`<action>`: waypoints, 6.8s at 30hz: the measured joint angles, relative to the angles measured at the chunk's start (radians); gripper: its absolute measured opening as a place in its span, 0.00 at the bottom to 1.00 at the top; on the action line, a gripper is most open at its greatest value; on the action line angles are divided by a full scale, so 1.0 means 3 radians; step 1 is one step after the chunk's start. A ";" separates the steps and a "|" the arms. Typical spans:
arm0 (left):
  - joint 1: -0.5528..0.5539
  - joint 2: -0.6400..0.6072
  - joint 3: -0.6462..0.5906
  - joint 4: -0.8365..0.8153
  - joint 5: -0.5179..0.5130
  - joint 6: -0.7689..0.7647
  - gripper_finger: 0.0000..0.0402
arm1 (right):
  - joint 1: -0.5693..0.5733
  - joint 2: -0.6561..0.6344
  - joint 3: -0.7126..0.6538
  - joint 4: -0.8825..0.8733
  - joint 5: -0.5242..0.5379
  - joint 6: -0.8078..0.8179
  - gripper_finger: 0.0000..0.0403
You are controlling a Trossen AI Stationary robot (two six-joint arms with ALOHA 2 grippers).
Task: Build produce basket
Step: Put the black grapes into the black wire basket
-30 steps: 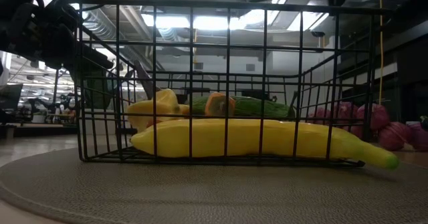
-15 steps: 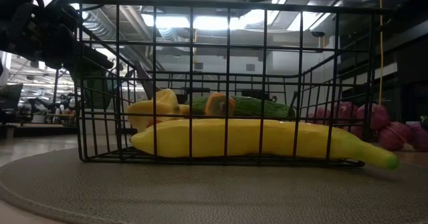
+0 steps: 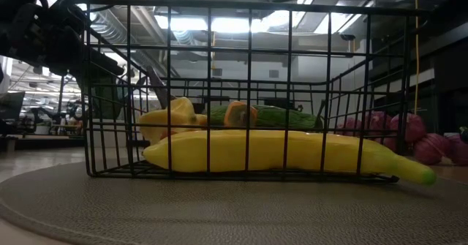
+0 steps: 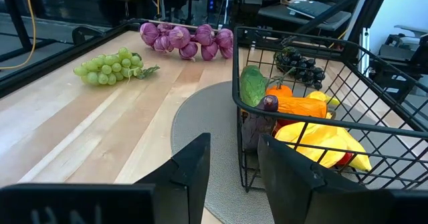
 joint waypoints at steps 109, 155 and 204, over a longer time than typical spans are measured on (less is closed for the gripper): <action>0.0000 -0.0001 0.0000 0.0000 0.0000 -0.0001 0.30 | 0.0120 0.0525 -0.1979 0.1868 -0.0758 0.1350 0.17; 0.0000 -0.0001 0.0000 0.0000 0.0000 -0.0001 0.30 | -0.0272 0.0479 -0.0201 0.0939 0.2042 0.0088 0.16; 0.0000 -0.0001 0.0000 0.0000 0.0000 -0.0001 0.30 | -0.0357 0.0483 -0.0853 0.2834 0.1514 -0.0281 0.17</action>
